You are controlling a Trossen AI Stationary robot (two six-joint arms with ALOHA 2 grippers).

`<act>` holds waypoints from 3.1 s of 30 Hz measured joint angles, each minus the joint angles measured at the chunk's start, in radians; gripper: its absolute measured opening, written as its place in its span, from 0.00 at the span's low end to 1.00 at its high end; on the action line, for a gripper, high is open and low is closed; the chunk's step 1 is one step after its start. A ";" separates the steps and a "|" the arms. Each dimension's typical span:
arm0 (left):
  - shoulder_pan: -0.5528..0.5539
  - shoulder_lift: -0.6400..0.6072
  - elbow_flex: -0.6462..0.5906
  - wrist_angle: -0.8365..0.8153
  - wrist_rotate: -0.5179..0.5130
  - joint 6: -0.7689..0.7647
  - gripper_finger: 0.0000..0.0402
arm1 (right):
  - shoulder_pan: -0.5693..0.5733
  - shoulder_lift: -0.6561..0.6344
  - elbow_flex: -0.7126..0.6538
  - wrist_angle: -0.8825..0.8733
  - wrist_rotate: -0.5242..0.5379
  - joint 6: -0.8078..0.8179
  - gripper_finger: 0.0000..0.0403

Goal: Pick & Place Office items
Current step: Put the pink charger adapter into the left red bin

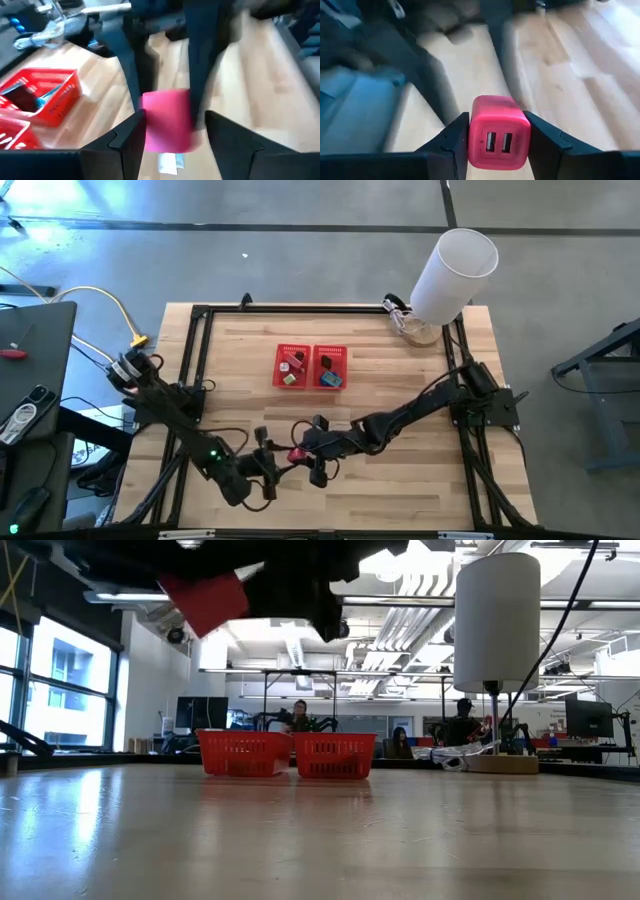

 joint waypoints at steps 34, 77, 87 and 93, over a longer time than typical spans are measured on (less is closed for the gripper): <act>0.032 -0.103 0.002 -0.064 0.349 -0.182 0.71 | 0.102 -0.069 -0.004 -0.167 0.229 -0.030 0.35; 0.244 0.031 0.001 0.028 0.326 0.019 0.87 | 0.130 -0.069 -0.003 -0.153 0.172 -0.112 0.35; 0.271 0.031 0.001 0.035 0.425 -0.001 0.87 | 0.130 -0.069 -0.003 -0.153 0.172 -0.113 0.35; 0.279 0.031 0.001 0.044 0.436 -0.001 0.83 | 0.130 -0.069 -0.003 -0.153 0.161 -0.114 0.35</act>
